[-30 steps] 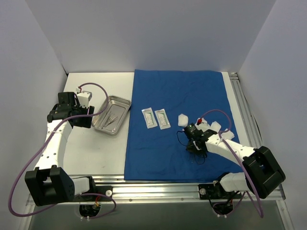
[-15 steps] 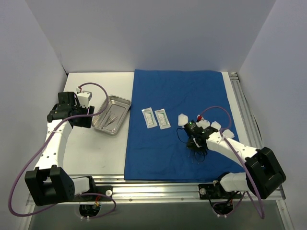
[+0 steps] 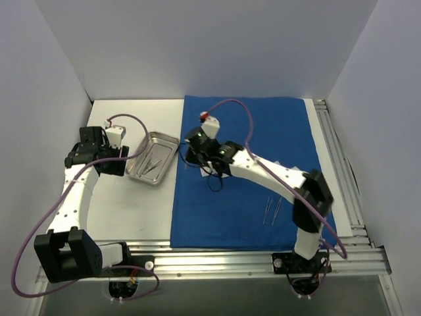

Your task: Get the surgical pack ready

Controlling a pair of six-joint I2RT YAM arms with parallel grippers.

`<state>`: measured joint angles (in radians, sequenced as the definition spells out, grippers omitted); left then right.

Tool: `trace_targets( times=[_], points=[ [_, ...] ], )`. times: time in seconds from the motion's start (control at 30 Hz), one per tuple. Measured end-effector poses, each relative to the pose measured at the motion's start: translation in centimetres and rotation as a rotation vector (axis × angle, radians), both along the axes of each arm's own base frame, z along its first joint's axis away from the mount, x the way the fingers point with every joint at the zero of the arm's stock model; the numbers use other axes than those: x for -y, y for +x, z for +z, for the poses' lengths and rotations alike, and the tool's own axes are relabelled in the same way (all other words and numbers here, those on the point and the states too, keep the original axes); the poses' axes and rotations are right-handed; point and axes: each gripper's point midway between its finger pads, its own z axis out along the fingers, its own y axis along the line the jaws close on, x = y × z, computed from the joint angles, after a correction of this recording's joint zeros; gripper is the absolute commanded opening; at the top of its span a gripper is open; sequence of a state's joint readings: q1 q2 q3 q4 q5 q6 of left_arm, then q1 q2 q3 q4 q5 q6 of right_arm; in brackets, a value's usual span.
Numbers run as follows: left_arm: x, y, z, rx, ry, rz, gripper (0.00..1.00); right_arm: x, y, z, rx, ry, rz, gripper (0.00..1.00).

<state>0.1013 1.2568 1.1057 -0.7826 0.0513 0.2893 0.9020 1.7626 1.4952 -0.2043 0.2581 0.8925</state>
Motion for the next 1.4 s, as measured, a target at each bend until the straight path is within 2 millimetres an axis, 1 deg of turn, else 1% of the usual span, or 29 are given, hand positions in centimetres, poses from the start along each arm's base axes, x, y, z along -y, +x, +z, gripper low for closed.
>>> trace_targets(
  times=[0.13,0.23,0.33,0.47,0.53,0.67,0.73,0.8,0.93,1.1,1.2,1.37,1.4],
  points=[
    [-0.3,-0.1,-0.1,-0.003,0.015,0.011,0.71,-6.9,2.4,-3.1,-0.009,0.059,0.048,0.0],
    [-0.5,-0.2,-0.3,-0.011,0.021,0.017,0.71,-10.5,3.2,-6.3,-0.039,0.087,0.063,0.0],
    [-0.5,-0.4,-0.5,-0.017,0.023,0.02,0.71,-12.9,3.7,-8.7,-0.062,0.11,0.059,0.0],
    [-0.6,-0.4,-0.5,-0.017,0.024,0.021,0.71,-15.1,3.8,-10.3,-0.07,0.153,0.038,0.0],
    [-0.5,-0.4,-0.6,-0.018,0.024,0.021,0.71,-16.0,3.8,-10.7,-0.07,0.168,0.028,0.0],
    [-0.5,-0.5,-0.7,-0.021,0.024,0.021,0.71,-17.3,4.0,-11.5,-0.074,0.197,0.003,0.0],
    [-0.5,-0.5,-0.7,-0.022,0.023,0.021,0.71,-17.6,3.9,-12.0,-0.081,0.204,-0.013,0.0],
    [-0.5,-0.5,-0.7,-0.022,0.023,0.021,0.71,-17.5,3.8,-12.3,-0.087,0.204,-0.032,0.0],
    [-0.6,-0.5,-0.7,-0.022,0.023,0.021,0.71,-17.4,3.9,-12.2,-0.075,0.212,-0.068,0.0],
    [-0.6,-0.5,-0.8,-0.022,0.023,0.024,0.71,-16.6,4.0,-13.1,-0.071,0.19,-0.106,0.0],
    [-0.6,-0.5,-0.8,-0.022,0.023,0.024,0.71,-16.3,4.1,-13.3,-0.069,0.184,-0.126,0.0],
    [-0.6,-0.5,-0.8,-0.022,0.023,0.024,0.71,-16.1,4.4,-13.5,-0.063,0.18,-0.146,0.04],
    [-0.6,-0.5,-0.8,-0.022,0.023,0.024,0.71,-16.0,4.4,-13.6,-0.062,0.177,-0.149,0.06]
  ],
)
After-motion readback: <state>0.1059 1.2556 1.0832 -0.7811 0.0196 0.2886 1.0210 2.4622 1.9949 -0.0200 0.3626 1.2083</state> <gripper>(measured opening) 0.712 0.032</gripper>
